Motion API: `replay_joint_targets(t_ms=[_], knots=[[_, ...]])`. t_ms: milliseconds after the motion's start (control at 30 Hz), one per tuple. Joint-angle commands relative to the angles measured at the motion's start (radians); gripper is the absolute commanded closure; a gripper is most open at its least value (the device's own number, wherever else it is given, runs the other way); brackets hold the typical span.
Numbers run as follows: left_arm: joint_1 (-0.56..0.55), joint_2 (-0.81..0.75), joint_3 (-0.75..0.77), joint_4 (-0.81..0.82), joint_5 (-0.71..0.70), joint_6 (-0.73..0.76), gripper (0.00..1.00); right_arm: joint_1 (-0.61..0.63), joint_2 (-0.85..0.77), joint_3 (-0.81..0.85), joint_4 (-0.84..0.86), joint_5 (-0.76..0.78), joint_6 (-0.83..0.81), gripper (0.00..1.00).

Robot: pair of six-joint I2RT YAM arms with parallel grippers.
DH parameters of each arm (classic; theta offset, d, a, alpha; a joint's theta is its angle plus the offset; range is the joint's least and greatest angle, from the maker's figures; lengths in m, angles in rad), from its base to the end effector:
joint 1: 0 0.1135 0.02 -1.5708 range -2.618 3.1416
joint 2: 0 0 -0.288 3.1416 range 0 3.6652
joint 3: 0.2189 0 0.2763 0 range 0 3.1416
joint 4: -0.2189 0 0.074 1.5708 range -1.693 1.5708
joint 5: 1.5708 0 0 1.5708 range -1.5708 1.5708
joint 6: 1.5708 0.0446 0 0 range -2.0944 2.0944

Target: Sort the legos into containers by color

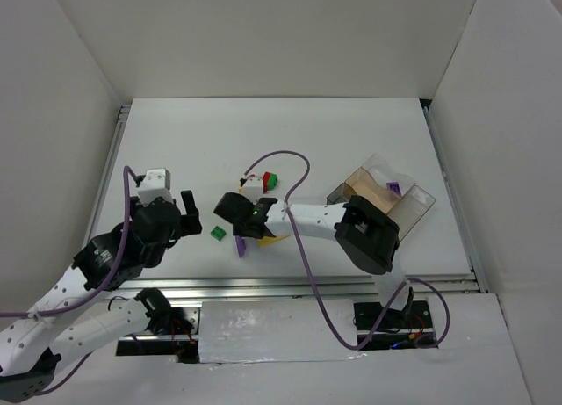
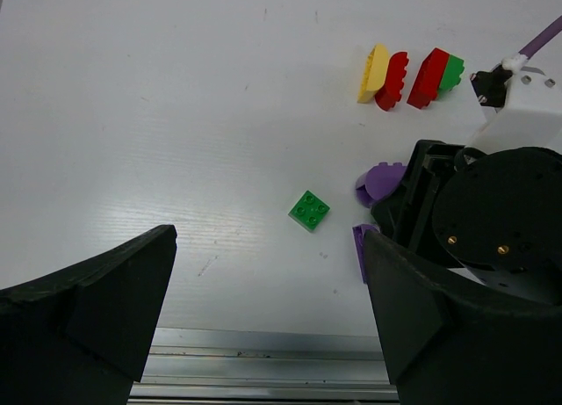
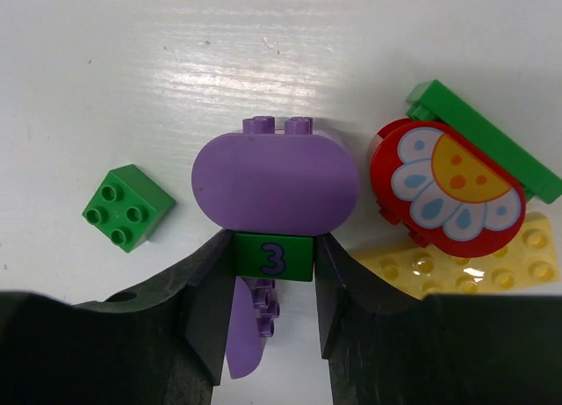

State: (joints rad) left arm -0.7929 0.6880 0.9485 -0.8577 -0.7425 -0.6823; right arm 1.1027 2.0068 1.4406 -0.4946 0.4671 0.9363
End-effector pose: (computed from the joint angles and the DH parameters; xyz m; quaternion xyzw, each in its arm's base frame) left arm 0.1134 -0.0722 0.3637 -0.1239 0.8317 -0.0559 0.5383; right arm 0.2241 0.3988 0.1812 -0.0201 0.9430 0.0917 0.3193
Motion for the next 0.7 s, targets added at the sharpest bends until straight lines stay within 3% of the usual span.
replay_joint_targets(t_ms=[0, 233, 367, 500, 667], knots=[[0.017, -0.015, -0.001, 0.045, 0.015, 0.018, 0.01, -0.003, -0.049, 0.004, 0.016, 0.070, -0.024, 0.78], [0.026, -0.013, -0.004, 0.062, 0.046, 0.020, 0.01, -0.001, -0.166, -0.101, 0.151, 0.045, -0.145, 0.79], [0.038, -0.024, -0.013, 0.092, 0.092, 0.017, 0.00, -0.001, -0.230, -0.180, 0.227, -0.005, -0.293, 0.90], [0.040, -0.031, -0.025, 0.137, 0.172, -0.003, 0.00, 0.000, -0.376, -0.301, 0.347, -0.074, -0.448, 0.91], [0.041, -0.001, -0.016, 0.247, 0.409, -0.068, 0.01, 0.011, -0.601, -0.445, 0.392, -0.301, -0.664, 0.95]])
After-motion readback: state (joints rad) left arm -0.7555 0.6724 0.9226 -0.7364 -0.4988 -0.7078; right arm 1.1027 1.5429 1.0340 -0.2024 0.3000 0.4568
